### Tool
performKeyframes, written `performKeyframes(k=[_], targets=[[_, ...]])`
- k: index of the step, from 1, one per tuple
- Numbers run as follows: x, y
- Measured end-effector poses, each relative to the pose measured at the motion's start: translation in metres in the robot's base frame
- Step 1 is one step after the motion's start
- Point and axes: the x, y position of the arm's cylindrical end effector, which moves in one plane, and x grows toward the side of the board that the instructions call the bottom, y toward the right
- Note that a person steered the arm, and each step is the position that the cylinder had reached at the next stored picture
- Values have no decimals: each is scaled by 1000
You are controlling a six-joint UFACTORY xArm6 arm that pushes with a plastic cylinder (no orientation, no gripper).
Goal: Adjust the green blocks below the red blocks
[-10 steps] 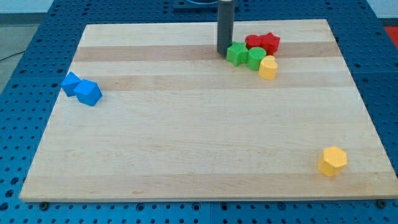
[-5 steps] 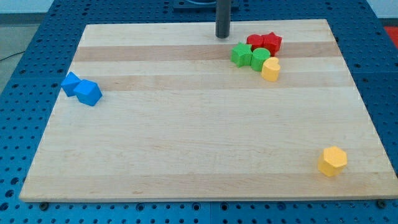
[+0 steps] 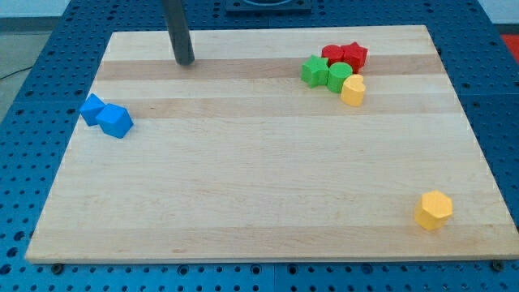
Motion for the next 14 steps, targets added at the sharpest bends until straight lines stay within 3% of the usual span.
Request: performKeyframes(k=[1,2,4,9,11,12,13,14], targets=[[21,38],[24,94],[23,146],[30,202],[43,199],[67,177],[153,192],[190,285]])
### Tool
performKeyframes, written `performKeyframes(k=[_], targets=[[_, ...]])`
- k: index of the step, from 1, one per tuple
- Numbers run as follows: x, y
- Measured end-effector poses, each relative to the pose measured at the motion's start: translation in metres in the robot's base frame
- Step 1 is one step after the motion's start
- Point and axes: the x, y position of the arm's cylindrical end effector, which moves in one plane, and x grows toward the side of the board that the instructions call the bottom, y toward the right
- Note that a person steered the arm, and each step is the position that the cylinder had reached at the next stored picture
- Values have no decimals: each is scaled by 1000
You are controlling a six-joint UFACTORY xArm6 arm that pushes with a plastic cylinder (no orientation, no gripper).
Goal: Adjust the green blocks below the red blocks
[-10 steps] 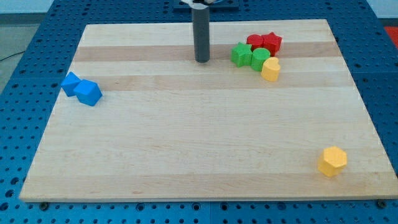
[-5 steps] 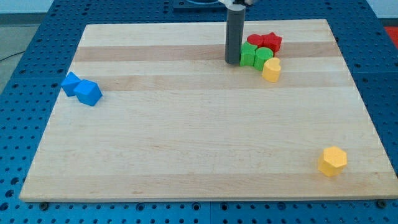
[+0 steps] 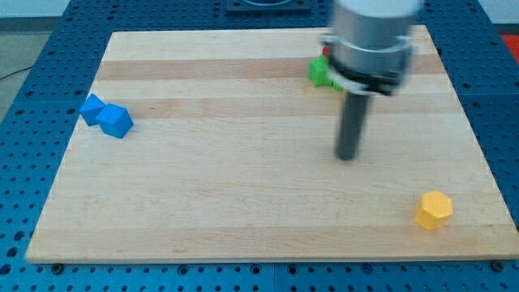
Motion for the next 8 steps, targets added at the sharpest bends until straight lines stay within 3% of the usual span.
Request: performKeyframes(k=[1,2,3,4,8], targets=[[-15,113],[-78,139],[-141,111],[-172,91],[-163,19]])
